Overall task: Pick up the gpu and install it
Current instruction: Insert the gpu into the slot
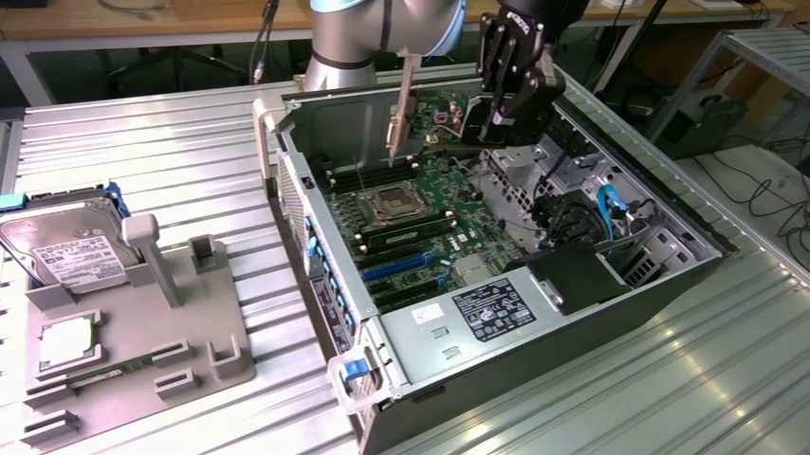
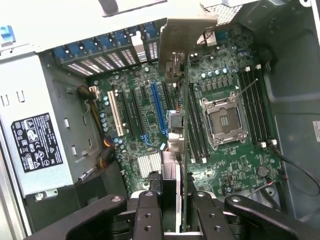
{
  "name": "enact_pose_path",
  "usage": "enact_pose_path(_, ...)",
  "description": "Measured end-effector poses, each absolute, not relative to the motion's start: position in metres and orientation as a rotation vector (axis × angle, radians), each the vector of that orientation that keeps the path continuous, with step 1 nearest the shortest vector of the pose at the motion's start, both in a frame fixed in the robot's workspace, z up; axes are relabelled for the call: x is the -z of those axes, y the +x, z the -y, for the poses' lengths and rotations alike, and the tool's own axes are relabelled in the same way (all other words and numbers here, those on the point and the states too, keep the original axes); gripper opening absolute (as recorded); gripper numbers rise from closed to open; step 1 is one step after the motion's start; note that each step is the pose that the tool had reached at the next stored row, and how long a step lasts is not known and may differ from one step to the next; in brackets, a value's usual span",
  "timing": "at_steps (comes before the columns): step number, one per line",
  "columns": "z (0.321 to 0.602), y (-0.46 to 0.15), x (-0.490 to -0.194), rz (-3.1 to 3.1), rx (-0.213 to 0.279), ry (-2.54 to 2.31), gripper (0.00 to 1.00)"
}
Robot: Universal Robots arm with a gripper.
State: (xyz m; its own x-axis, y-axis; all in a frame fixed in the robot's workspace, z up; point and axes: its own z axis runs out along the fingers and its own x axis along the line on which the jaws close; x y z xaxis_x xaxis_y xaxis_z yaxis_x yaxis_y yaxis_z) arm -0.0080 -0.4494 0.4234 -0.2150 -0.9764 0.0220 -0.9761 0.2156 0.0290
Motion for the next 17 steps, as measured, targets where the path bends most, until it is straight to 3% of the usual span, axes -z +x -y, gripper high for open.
enact_pose_path(17,0.4494,-0.0088,-0.4219,2.203,0.008,2.188,0.28)
